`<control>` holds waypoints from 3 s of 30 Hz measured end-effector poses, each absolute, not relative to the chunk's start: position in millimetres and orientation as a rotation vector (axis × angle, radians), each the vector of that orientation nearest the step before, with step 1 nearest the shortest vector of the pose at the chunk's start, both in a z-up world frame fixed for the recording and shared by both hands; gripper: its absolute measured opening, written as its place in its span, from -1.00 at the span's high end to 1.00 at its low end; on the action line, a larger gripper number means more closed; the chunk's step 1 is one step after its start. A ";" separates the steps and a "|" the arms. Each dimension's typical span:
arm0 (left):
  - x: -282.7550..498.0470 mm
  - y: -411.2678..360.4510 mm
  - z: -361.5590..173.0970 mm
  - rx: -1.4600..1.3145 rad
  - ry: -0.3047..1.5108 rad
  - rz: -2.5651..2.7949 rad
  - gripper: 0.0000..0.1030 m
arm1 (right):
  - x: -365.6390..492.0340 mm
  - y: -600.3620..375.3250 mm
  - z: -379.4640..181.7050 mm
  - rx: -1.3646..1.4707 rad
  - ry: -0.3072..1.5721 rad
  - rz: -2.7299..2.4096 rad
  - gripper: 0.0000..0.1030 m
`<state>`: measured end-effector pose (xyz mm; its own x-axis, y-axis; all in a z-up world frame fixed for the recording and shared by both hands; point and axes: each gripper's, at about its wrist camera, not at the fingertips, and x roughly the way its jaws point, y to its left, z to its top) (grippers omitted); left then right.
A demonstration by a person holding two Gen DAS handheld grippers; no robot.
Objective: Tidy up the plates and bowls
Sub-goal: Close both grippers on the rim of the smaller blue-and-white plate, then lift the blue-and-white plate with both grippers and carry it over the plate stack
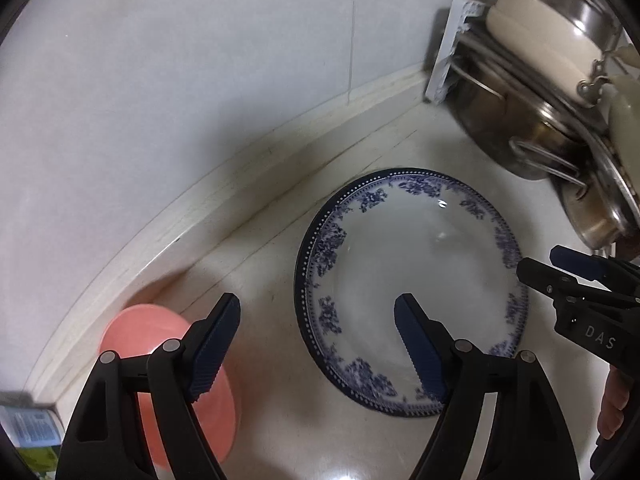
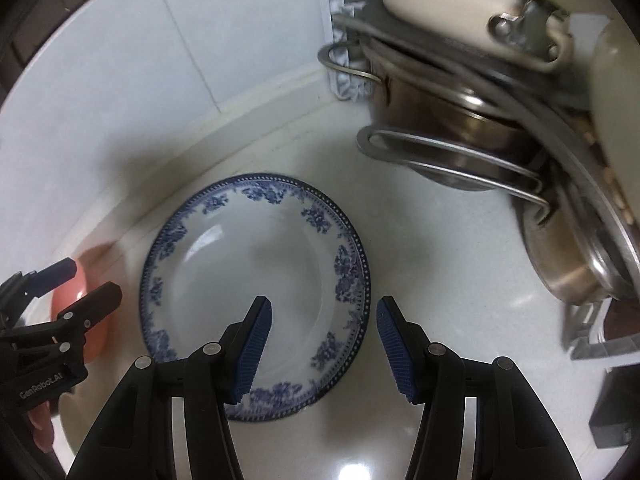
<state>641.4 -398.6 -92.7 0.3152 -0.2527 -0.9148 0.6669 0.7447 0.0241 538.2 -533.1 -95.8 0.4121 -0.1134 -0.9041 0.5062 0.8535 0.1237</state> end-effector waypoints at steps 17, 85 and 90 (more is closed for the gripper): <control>668.7 -407.8 -142.0 0.403 1.246 -0.599 -0.05 | 555.9 -547.5 -137.6 0.490 1.160 -0.437 -0.07; 569.5 -300.1 -55.3 0.233 1.143 -0.537 0.34 | 480.3 -476.1 -63.0 0.367 1.057 -0.410 0.34; 556.4 -271.5 -47.8 0.221 1.135 -0.513 0.34 | 466.6 -449.6 -56.7 0.355 1.050 -0.392 0.33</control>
<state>556.4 -271.5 -47.8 0.3225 -0.2774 -0.9050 0.4961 0.8638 -0.0880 466.6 -449.6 -56.7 0.4410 -0.1421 -0.8862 0.4739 0.8754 0.0955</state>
